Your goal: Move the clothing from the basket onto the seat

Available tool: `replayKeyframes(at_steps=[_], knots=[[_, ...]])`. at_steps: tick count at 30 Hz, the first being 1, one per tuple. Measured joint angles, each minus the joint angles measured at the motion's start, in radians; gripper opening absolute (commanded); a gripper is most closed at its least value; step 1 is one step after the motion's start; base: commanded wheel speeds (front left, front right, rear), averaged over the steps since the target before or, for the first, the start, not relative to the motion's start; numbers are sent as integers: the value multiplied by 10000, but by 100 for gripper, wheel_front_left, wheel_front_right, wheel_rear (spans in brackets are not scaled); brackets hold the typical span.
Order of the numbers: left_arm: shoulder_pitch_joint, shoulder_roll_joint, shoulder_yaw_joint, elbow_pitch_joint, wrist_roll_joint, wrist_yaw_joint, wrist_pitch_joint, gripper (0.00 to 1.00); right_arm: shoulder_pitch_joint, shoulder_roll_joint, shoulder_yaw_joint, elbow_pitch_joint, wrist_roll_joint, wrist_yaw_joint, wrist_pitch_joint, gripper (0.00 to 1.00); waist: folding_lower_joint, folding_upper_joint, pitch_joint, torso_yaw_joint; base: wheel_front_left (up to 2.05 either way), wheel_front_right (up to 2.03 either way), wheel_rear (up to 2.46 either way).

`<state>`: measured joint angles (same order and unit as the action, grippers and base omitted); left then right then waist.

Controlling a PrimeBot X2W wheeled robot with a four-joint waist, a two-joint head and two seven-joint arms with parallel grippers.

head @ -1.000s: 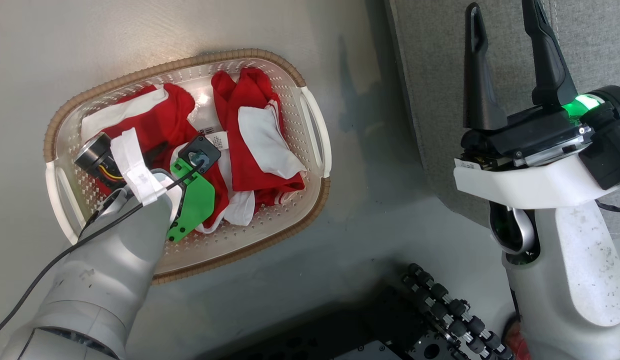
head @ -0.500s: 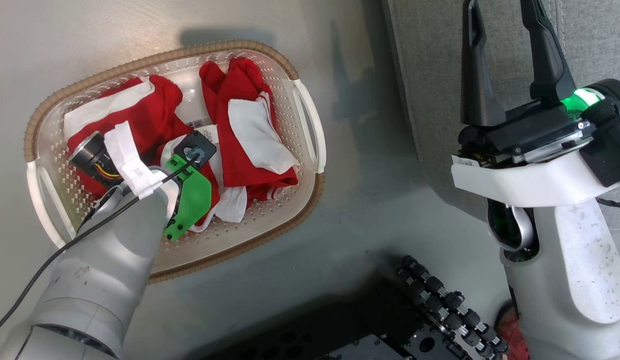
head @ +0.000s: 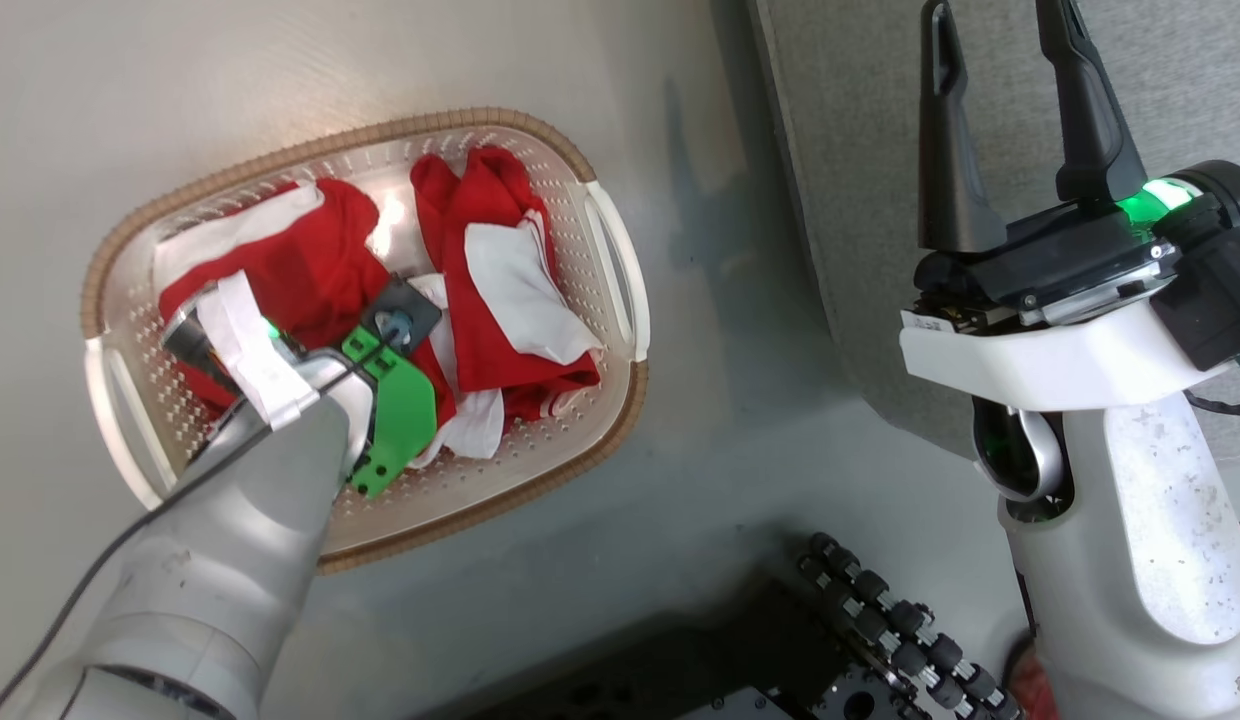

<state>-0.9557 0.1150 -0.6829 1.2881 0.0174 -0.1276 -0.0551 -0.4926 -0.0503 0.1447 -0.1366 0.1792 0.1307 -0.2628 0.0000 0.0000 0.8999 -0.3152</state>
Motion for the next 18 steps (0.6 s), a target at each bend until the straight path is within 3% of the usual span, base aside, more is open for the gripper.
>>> replayKeyframes(at_steps=[18], knots=[[1977, -619, 374, -372, -1450, 42, -1831, 0, 1269, -71, -205, 529, -656, 0, 0, 100, -1, 0, -2989, 602, 0, 0, 0]])
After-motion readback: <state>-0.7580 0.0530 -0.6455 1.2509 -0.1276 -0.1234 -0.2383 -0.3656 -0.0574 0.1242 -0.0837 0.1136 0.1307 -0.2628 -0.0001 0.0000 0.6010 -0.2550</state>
